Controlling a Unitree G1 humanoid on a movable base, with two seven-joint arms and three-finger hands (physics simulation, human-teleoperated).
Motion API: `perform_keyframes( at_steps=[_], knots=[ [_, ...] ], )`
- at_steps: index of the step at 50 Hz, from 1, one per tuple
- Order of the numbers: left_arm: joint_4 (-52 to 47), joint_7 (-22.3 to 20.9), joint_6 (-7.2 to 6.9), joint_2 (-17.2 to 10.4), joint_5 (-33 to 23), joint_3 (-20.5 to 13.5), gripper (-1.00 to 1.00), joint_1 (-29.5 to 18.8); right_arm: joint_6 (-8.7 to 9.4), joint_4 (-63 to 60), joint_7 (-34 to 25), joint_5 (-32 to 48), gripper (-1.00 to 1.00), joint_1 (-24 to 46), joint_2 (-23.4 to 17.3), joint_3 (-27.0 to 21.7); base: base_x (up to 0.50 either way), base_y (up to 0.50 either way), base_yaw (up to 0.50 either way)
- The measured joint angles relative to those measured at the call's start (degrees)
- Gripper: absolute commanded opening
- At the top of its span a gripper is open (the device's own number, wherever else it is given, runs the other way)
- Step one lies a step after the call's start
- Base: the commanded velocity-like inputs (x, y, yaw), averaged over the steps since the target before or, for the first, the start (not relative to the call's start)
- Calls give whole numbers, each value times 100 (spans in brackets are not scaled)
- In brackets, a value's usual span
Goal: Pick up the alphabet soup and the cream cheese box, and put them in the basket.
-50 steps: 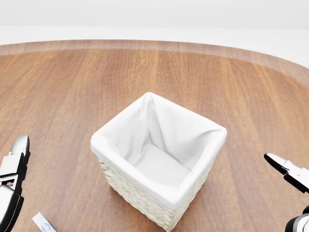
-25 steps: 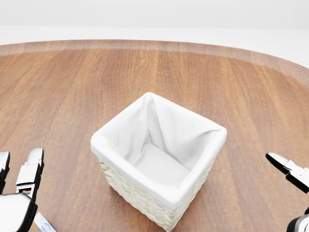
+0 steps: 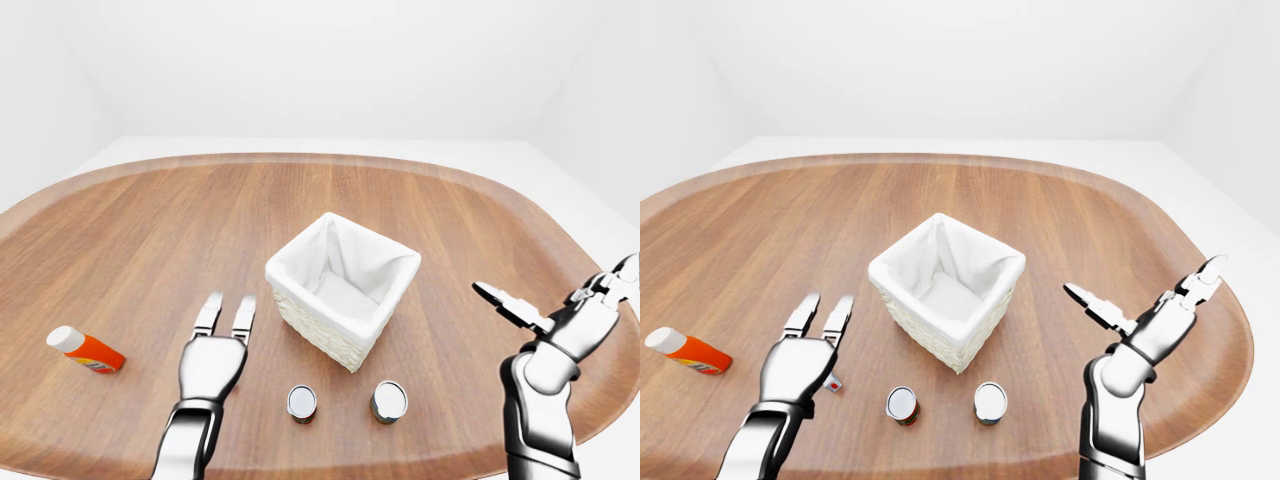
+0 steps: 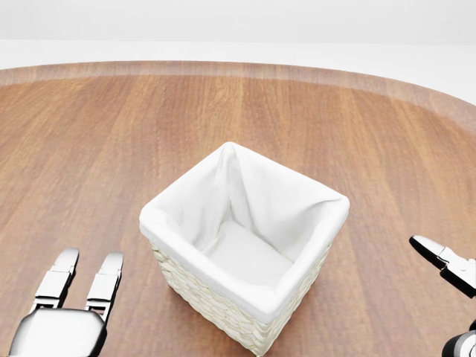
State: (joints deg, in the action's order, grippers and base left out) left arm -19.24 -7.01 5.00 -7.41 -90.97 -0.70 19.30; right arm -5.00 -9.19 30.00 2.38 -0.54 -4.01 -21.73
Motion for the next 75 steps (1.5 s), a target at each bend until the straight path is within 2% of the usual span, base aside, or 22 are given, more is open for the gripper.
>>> perform_keyframes(
  at_steps=[16,39,61,75],
  knots=[
    [631,413,0,-191,-69,179,100,-33,0,-34,0,7,100,-13,8,3,0,0,0],
    [1434,788,0,-352,-33,199,100,-192,0,-21,0,36,100,-9,7,8,0,0,0],
    [2285,997,0,-467,185,102,100,-546,0,-2,0,63,100,0,3,15,0,0,0],
    [3094,1318,0,-581,351,162,100,-906,0,50,0,65,100,8,-7,24,0,0,0]
  ],
)
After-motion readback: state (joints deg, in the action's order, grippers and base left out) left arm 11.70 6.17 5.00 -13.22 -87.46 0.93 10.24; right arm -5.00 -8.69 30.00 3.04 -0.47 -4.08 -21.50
